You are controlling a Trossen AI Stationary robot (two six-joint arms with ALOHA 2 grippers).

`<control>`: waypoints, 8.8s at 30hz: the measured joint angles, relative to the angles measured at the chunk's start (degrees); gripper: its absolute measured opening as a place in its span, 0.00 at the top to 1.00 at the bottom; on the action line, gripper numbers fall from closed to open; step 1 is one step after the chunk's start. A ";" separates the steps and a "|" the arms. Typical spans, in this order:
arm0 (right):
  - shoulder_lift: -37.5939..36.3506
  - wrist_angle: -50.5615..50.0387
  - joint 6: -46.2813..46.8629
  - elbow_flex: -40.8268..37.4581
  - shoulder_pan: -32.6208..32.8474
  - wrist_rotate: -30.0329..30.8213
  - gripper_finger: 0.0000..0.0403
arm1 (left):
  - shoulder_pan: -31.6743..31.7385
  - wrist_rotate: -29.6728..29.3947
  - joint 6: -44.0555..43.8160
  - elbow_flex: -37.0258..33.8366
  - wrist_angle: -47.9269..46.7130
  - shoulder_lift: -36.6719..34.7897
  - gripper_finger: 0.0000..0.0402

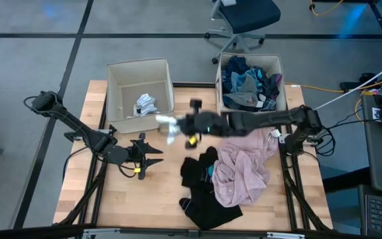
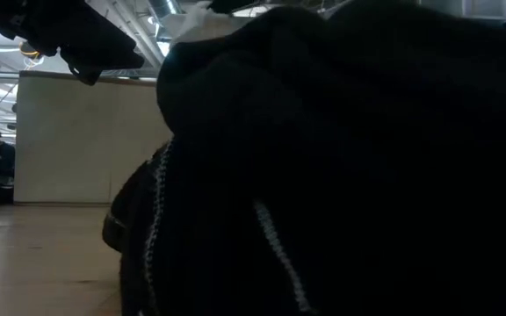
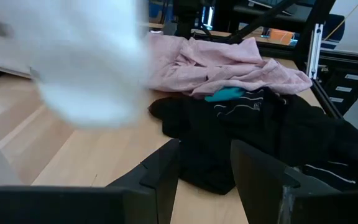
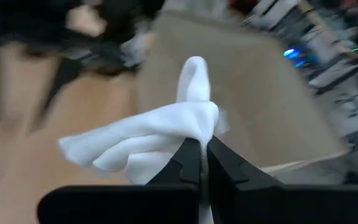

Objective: Sort clothes
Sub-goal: Put the white sock into the left laundry bin, then put the black sock into the left laundry bin

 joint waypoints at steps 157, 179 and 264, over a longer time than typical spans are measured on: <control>-30.71 14.38 66.35 -68.87 38.39 36.56 0.30 | 14.16 24.20 16.00 33.11 0.59 45.10 0.99; -26.86 16.16 66.60 -68.87 38.39 38.61 0.30 | 21.60 -25.98 44.24 34.38 -15.16 3.42 0.99; -26.86 16.38 68.45 -68.83 38.39 38.82 0.30 | -2.23 25.35 4.73 38.32 -3.95 57.06 0.58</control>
